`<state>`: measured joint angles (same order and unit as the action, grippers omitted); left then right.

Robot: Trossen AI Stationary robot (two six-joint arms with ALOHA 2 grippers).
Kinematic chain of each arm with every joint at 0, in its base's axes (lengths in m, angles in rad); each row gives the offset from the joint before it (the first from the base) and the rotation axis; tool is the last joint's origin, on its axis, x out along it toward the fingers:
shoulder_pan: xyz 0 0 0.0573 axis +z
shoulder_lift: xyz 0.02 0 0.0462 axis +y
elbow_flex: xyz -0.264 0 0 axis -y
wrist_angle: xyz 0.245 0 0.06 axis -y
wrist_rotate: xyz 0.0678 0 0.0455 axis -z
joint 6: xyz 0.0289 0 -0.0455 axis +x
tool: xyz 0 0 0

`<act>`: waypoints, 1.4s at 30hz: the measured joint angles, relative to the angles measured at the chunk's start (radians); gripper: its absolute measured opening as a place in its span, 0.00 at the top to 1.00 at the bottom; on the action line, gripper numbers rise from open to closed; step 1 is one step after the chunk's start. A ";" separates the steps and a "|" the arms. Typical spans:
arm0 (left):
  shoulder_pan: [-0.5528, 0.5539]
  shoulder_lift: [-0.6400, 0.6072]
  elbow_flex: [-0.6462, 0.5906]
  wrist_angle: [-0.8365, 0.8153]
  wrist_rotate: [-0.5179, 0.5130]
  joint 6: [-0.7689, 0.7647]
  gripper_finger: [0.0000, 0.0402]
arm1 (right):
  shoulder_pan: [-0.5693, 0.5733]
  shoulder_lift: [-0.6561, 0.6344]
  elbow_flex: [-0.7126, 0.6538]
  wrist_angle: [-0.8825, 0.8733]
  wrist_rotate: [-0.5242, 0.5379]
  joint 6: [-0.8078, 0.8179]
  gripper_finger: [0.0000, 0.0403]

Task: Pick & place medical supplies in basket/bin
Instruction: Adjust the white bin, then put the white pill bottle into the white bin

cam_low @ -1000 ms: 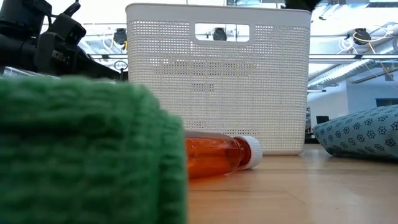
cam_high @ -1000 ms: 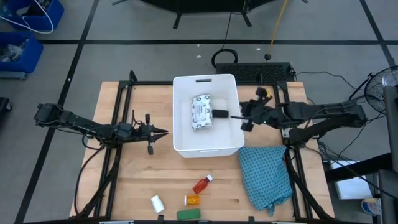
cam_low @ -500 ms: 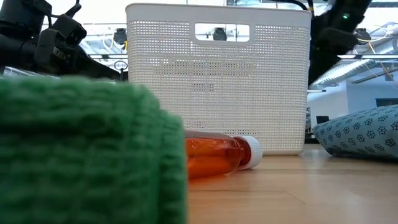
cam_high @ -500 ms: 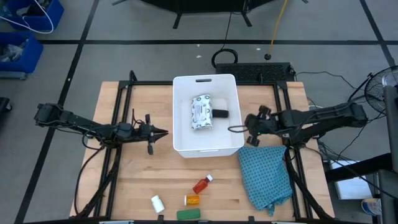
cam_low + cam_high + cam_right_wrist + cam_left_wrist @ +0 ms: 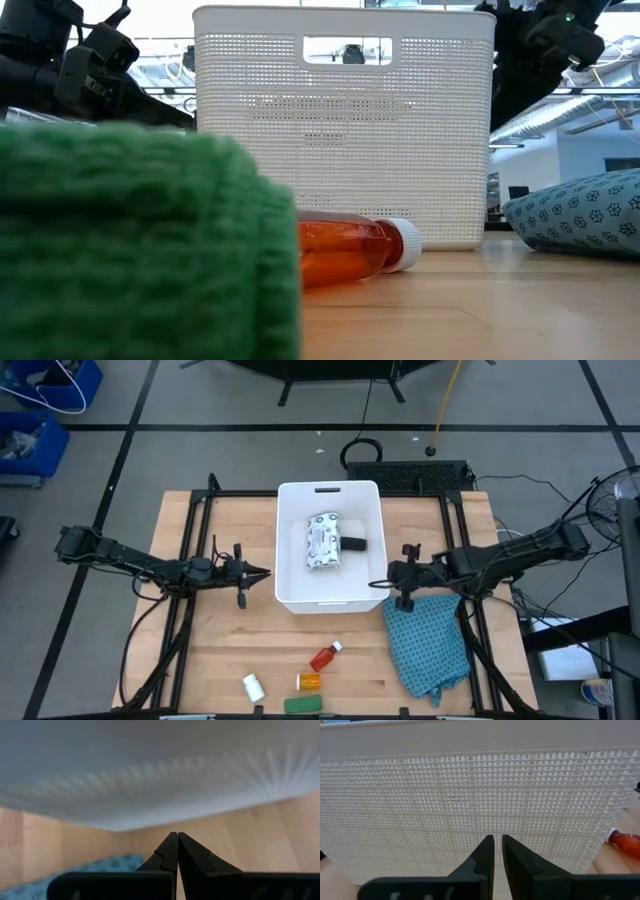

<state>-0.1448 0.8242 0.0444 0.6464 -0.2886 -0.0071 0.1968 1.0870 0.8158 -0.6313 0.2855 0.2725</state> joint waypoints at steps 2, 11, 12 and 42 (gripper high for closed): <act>0.000 0.000 0.000 0.000 0.000 -0.001 0.90 | 0.003 -0.001 0.000 0.014 -0.002 -0.009 1.00; 0.000 0.000 0.000 0.000 0.000 -0.007 0.90 | 0.002 0.000 0.000 0.045 -0.055 -0.031 1.00; 0.000 0.000 0.000 0.000 0.000 -0.007 0.90 | 0.002 0.000 0.000 0.045 -0.055 -0.031 1.00; 0.000 0.000 0.000 -0.030 0.001 -0.018 0.90 | 0.035 -0.105 -0.018 0.021 -0.044 -0.175 1.00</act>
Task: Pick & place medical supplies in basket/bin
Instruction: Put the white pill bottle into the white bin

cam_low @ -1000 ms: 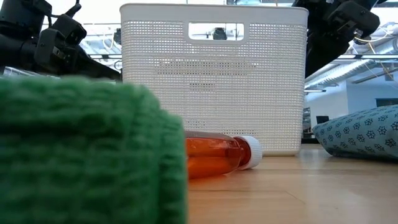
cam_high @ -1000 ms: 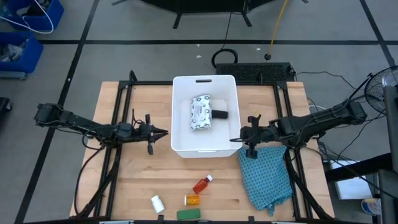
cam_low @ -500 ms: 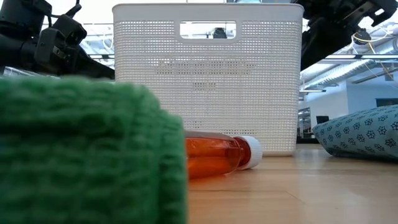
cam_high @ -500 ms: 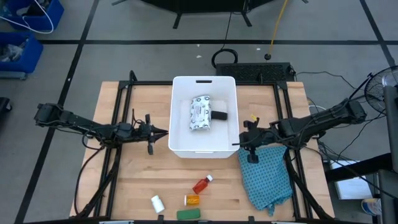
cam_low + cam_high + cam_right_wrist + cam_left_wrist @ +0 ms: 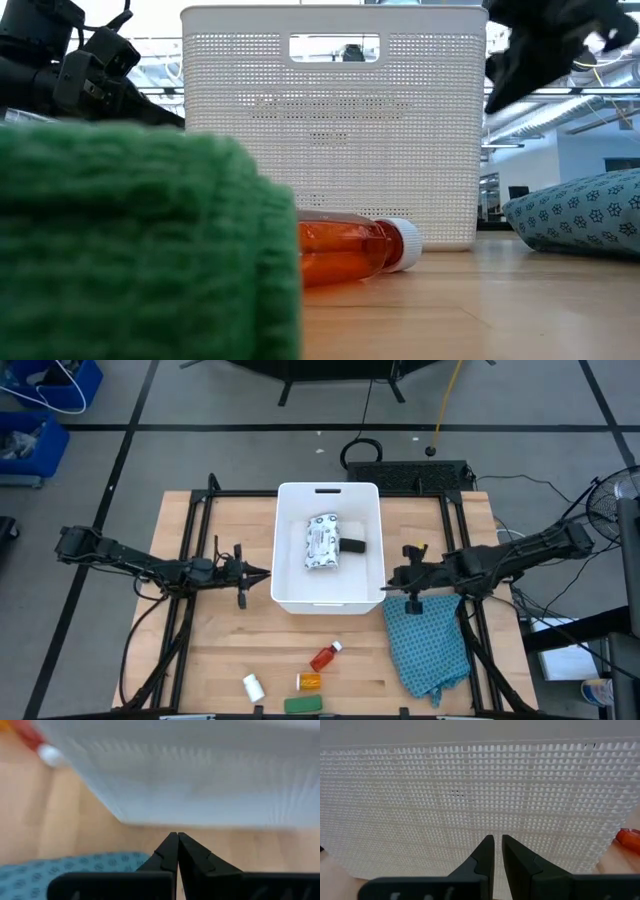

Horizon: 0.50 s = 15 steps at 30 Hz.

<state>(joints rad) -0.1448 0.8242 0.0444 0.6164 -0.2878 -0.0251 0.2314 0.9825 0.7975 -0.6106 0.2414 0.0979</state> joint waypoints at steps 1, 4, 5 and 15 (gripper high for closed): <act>0.000 0.000 0.000 -0.002 0.000 0.000 0.90 | 0.000 -0.028 0.000 0.020 -0.027 -0.037 1.00; 0.000 0.000 0.000 -0.002 -0.001 0.000 0.90 | 0.000 -0.116 0.000 0.066 -0.106 -0.122 1.00; 0.000 0.000 0.000 -0.003 -0.001 0.001 0.90 | 0.000 -0.145 0.000 0.075 -0.136 -0.143 1.00; 0.000 0.000 0.000 -0.013 -0.002 0.003 0.90 | -0.003 -0.433 -0.209 0.441 -0.269 -0.167 1.00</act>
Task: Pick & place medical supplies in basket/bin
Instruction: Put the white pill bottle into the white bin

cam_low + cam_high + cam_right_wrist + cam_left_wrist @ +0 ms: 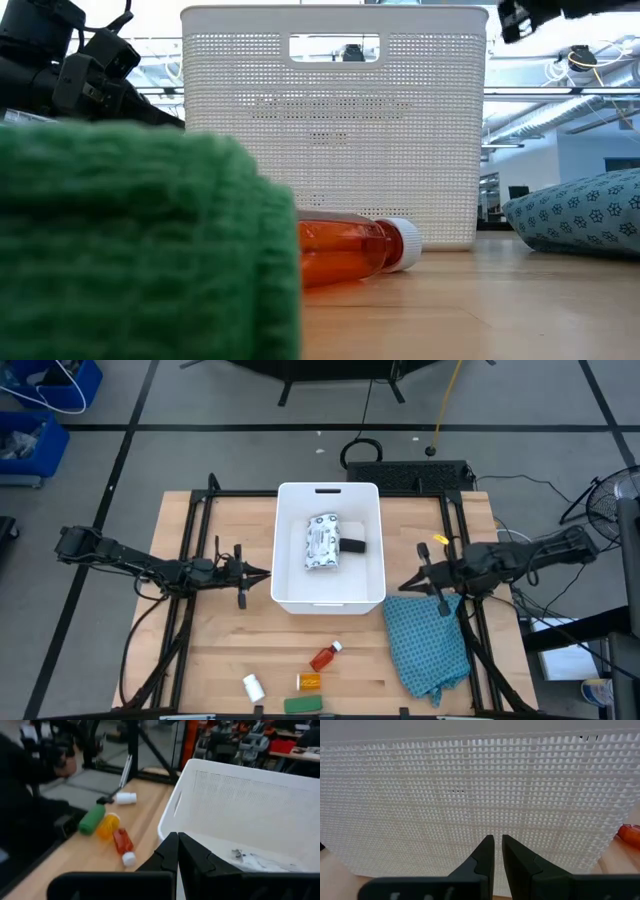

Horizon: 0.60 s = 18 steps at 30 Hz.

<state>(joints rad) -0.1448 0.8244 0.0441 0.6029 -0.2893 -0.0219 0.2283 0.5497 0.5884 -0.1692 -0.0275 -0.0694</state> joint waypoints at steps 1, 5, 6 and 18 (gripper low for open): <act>0.000 0.000 0.000 0.000 0.000 0.000 0.90 | 0.000 -0.024 -0.031 0.021 0.003 0.021 1.00; 0.000 0.000 0.000 -0.001 0.000 0.000 0.90 | 0.000 -0.109 -0.126 0.068 0.054 0.060 1.00; 0.000 0.000 0.000 -0.002 0.000 0.000 0.90 | 0.000 -0.125 -0.152 0.096 0.057 0.056 1.00; 0.000 0.000 0.000 -0.079 0.000 -0.001 0.90 | 0.000 -0.180 -0.431 0.502 0.162 -0.079 1.00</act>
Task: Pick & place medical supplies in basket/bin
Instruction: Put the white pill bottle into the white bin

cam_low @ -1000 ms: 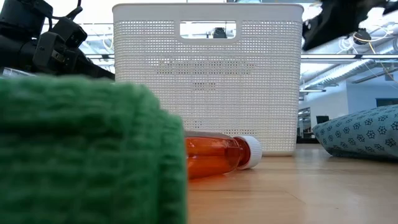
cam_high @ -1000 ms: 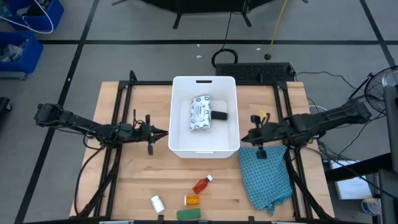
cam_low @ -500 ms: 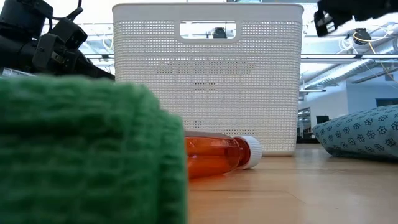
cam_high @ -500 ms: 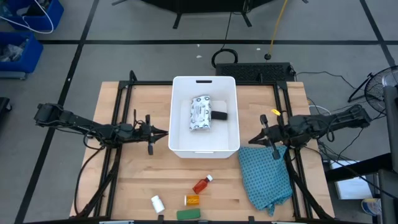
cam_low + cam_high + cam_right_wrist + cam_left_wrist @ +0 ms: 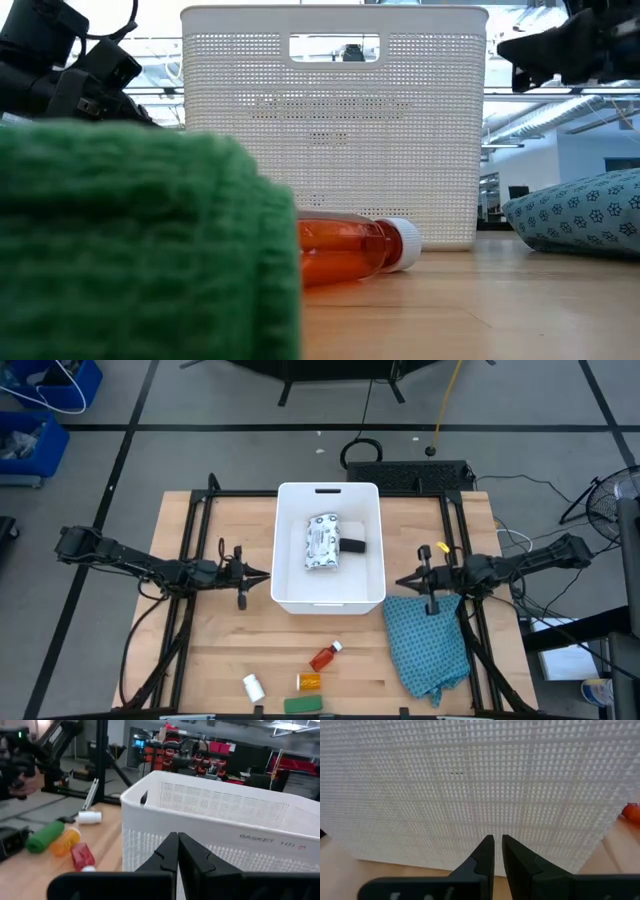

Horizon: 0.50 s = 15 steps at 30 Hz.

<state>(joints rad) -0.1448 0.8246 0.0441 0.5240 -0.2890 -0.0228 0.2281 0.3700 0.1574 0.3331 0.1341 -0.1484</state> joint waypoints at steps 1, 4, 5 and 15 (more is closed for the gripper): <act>0.000 0.000 0.000 0.000 0.000 0.001 0.90 | -0.002 -0.003 -0.003 -0.001 -0.001 -0.008 1.00; 0.000 0.000 0.000 0.000 0.000 -0.001 0.90 | -0.002 -0.005 -0.003 0.003 -0.003 -0.011 1.00; 0.000 0.000 0.000 0.000 0.000 -0.017 0.90 | -0.002 -0.005 -0.004 0.003 -0.003 -0.011 1.00; -0.075 0.000 0.165 -0.178 0.188 0.039 0.90 | -0.002 -0.004 -0.005 -0.002 -0.004 -0.051 1.00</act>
<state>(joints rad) -0.2195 0.8246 0.2087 0.3456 -0.1005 0.0163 0.2264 0.3656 0.1524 0.3309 0.1303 -0.1998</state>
